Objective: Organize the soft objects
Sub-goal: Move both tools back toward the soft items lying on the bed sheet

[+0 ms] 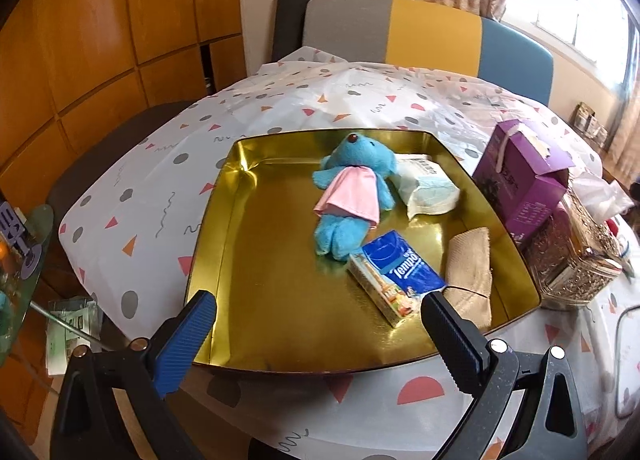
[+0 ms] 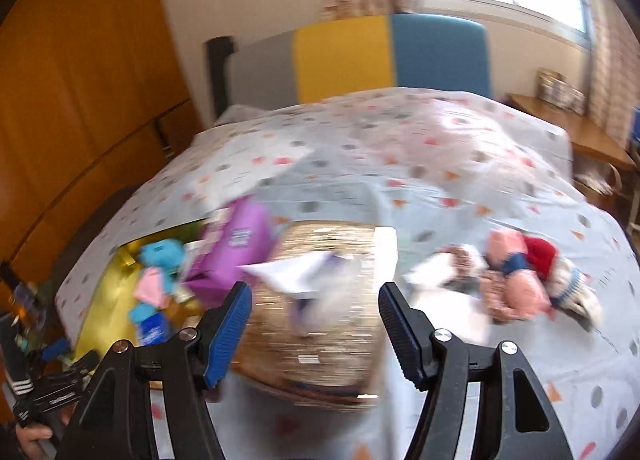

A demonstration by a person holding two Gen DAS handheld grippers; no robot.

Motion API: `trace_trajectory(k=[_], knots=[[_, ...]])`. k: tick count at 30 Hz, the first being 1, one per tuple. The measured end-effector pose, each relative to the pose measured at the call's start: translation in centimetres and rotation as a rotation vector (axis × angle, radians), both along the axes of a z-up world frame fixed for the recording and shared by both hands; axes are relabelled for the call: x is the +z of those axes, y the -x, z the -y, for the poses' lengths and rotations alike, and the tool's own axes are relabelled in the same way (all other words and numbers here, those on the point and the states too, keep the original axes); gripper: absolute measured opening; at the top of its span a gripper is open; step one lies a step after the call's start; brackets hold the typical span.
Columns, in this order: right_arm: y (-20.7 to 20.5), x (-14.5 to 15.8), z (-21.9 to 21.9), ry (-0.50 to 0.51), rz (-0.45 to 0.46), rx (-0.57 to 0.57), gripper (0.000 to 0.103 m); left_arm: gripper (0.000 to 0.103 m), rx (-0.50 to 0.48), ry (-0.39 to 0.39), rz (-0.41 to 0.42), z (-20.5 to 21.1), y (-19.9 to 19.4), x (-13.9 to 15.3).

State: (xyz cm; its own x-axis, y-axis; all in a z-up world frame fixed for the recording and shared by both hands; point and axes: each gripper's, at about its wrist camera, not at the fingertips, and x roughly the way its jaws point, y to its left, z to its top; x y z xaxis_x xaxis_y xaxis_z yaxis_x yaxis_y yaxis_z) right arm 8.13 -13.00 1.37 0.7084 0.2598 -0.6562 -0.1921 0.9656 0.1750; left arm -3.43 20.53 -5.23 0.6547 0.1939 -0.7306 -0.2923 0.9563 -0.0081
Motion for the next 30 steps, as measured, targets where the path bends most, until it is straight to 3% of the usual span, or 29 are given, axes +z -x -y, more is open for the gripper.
trace_trajectory(k=[6,11,13,16,24,30], knots=[[-2.4,-1.6,10.0,-0.037,-0.052,-0.264,0.07,0.103,0.002,0.026,-0.003,-0.1,-0.2,0.0],[-2.9,-6.2,17.7,-0.06,-0.139,-0.483,0.07,0.103,-0.032,0.009,0.013,1.0,-0.2,0.7],[-2.8,-8.3,20.2,-0.097,-0.248,-0.578,0.07,0.103,-0.054,0.015,0.022,1.6,-0.3,1.1],[-2.6,-9.3,22.6,-0.239,-0.287,-0.627,0.07,0.103,-0.087,0.017,0.025,2.6,-0.6,1.5],[-2.9,-11.0,22.7,-0.254,-0.396,-0.628,0.07,0.103,-0.179,0.017,-0.002,5.8,-1.3,1.8],[-2.6,-11.8,23.3,-0.35,-0.426,-0.63,0.07,0.103,-0.293,0.002,0.025,9.2,-2.3,4.0]])
